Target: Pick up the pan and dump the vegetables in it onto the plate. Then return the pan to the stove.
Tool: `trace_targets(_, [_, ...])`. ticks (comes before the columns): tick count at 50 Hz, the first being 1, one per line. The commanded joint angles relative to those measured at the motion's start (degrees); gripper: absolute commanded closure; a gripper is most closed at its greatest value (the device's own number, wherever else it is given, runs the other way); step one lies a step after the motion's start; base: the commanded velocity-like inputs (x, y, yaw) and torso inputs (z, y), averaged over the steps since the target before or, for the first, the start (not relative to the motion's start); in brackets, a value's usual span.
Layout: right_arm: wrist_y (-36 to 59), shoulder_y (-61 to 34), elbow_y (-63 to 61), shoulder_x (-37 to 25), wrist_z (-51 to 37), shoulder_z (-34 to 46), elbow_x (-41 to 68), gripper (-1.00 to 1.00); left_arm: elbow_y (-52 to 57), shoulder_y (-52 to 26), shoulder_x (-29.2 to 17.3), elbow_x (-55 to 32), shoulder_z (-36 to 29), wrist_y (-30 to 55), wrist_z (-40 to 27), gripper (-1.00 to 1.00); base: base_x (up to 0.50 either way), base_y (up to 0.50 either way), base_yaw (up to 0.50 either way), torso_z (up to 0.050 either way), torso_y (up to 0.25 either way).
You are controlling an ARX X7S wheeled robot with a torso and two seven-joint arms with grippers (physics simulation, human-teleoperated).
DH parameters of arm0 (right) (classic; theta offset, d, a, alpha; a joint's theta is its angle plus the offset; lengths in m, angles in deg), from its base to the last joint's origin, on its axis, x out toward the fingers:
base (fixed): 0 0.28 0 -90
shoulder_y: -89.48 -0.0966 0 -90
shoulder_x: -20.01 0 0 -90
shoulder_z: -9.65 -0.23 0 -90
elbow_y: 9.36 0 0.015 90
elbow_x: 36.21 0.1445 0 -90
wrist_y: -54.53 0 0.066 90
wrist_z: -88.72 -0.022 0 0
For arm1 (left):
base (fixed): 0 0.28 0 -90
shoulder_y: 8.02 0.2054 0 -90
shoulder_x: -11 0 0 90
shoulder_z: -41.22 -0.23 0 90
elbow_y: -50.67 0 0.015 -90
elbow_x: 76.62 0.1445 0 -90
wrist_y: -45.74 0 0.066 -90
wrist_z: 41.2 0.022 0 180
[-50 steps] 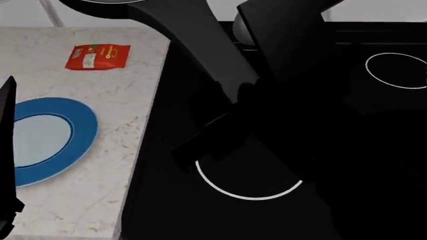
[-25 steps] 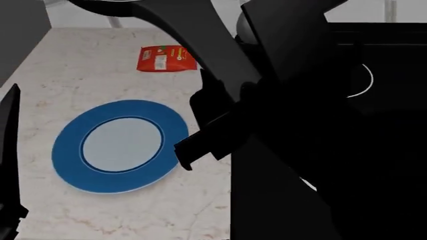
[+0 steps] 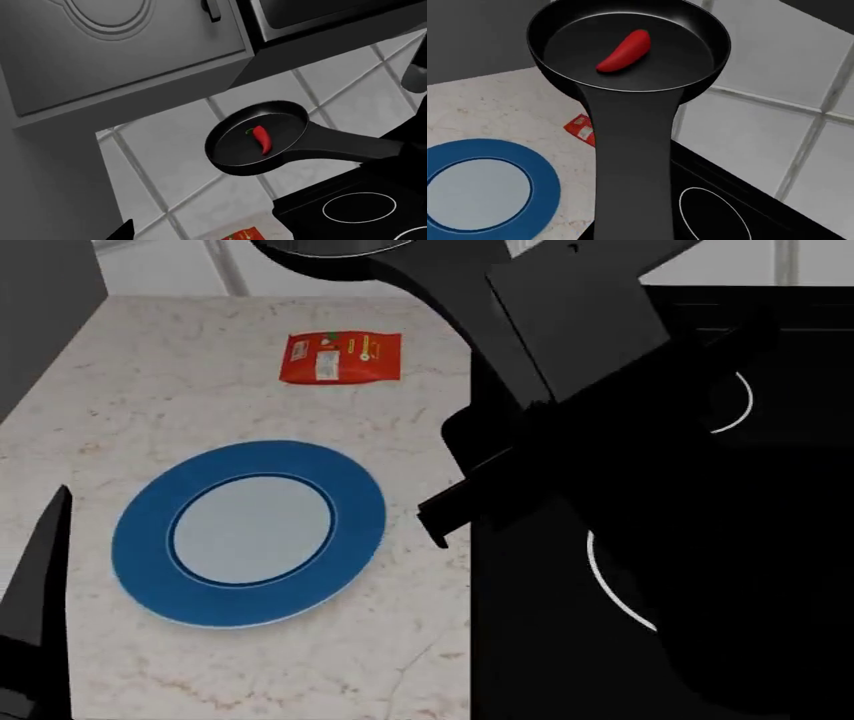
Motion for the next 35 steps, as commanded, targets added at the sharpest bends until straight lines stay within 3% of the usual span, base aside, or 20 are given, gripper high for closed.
trace_targets(1, [2.0, -1.8, -2.0, -0.4, -0.5, 3.7, -8.1, 1.00, 0.0, 0.0, 1.6, 2.9, -4.0, -2.6, -1.9, -1.00, 0.00, 0.00, 0.00, 0.000, 0.000])
trace_targets(17, [6.7, -5.0, -7.7, 0.0, -4.1, 10.8, -13.1, 1.00, 0.0, 0.0, 1.4, 3.6, -4.5, -3.1, -1.9, -1.00, 0.00, 0.00, 0.00, 0.000, 0.001])
trace_targets(22, [2.8, -4.0, -6.2, -0.9, -0.5, 14.6, -18.2, 1.00, 0.0, 0.0, 1.5, 3.8, -4.7, -3.5, -1.9, -1.00, 0.00, 0.00, 0.00, 0.000, 0.002])
trace_targets(35, [2.9, -4.9, -7.8, -0.4, -1.0, 19.0, -22.4, 1.00, 0.0, 0.0, 1.0, 6.2, -7.0, -5.6, -1.9, -1.00, 0.00, 0.00, 0.00, 0.001, 0.001])
